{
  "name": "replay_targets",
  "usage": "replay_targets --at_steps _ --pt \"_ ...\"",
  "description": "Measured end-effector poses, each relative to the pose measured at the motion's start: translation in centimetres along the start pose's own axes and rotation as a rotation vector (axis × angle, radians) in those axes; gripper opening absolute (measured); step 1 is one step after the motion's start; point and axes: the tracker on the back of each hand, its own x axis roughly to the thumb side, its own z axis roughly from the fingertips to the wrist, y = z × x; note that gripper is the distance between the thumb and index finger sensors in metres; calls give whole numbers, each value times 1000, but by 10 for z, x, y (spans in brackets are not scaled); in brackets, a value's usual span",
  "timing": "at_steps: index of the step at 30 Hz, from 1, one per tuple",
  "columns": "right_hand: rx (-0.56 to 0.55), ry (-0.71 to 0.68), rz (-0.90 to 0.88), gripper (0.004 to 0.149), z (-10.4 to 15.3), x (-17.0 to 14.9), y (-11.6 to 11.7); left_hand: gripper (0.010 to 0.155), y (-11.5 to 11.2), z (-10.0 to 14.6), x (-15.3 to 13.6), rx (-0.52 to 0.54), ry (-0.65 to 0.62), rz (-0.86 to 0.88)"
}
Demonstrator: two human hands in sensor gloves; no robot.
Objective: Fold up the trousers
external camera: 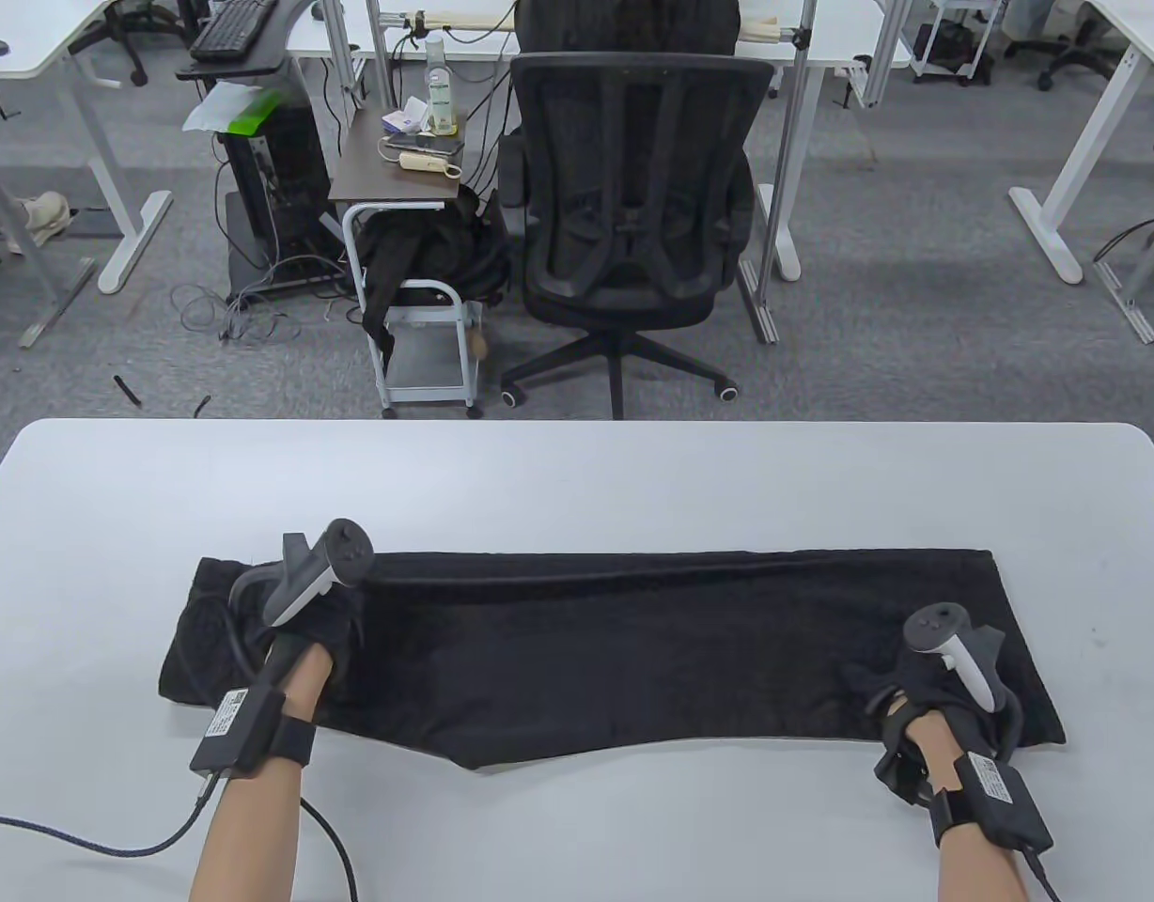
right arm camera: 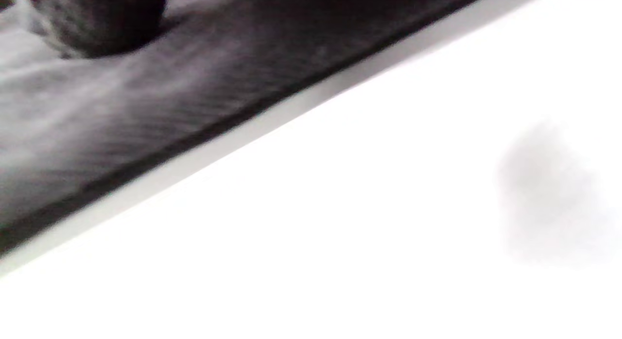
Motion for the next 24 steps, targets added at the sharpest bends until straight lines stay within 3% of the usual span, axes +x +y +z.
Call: replay_targets --at_steps 2,8,10,13,16,18,19,21,23,24 --pt "30 29 -71 104 -5 -12 -6 43 4 3 4 7 -31 -17" --pt "39 39 -105 104 -8 -34 -14 52 -15 -5 -7 -171 4 -20" --pt "46 36 -108 104 -8 -35 -15 52 -16 -8 -9 -220 21 -90" --pt "53 39 -100 104 -7 -34 -16 42 5 -4 -4 -142 -21 -142" --pt "58 40 -102 104 -7 -33 -17 42 43 8 -3 98 -64 -184" --pt "55 34 -113 104 -6 -34 -16 43 50 13 -9 302 -104 -79" --pt "55 32 -116 104 -6 -35 -16 43 45 11 -11 309 -107 -56" --pt "53 31 -117 104 -5 -35 -16 43 23 1 -16 142 -47 -51" --pt "57 33 -112 104 -5 -34 -17 45 -13 -12 -26 -36 21 -122" --pt "57 35 -108 104 -5 -34 -17 47 -23 -14 -30 -68 36 -134"
